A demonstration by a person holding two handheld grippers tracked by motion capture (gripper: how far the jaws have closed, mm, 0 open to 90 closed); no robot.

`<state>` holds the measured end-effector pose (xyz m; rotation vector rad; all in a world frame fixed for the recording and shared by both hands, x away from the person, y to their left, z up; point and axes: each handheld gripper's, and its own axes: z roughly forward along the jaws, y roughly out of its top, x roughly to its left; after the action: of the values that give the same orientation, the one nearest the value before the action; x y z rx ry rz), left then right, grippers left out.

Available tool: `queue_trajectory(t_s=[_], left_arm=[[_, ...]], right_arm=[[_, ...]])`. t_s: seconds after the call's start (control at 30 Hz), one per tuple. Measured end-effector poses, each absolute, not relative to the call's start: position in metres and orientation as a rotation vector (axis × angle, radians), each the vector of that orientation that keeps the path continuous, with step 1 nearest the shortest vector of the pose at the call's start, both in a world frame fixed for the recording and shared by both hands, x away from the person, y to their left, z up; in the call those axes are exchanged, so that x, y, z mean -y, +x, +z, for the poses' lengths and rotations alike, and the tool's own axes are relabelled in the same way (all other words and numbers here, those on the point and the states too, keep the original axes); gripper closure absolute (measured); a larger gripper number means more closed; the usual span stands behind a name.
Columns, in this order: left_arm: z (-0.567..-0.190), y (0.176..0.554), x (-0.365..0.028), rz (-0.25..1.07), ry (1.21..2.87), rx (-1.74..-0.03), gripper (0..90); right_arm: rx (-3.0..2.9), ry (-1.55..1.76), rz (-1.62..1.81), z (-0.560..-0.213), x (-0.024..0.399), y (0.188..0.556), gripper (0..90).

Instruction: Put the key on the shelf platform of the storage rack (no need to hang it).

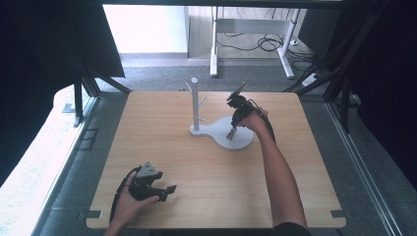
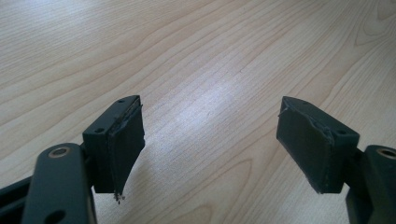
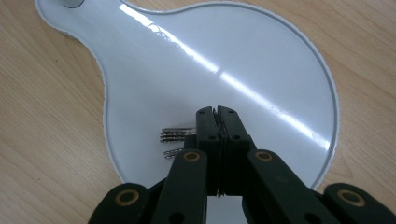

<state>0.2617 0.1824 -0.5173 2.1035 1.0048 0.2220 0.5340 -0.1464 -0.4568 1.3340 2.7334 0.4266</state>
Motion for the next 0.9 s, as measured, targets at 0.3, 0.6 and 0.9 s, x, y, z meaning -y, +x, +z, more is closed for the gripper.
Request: queue_trajectory(t_s=[0.3, 0.6, 0.9], left_arm=[[-0.518, 0.262, -0.182, 0.216, 2.108, -1.007, 23.5], [-0.519, 0.262, -0.182, 0.212, 2.116, -1.004, 23.5], [-0.520, 0.263, -0.181, 0.208, 2.114, -1.008, 23.4]], right_arm=[[-2.725, 1.346, 0.433, -0.468, 0.146, 0.538, 89.1], [-2.709, 1.352, 0.441, -0.473, 0.146, 0.536, 88.6], [-2.705, 1.357, 0.442, -0.474, 0.150, 0.536, 81.3]])
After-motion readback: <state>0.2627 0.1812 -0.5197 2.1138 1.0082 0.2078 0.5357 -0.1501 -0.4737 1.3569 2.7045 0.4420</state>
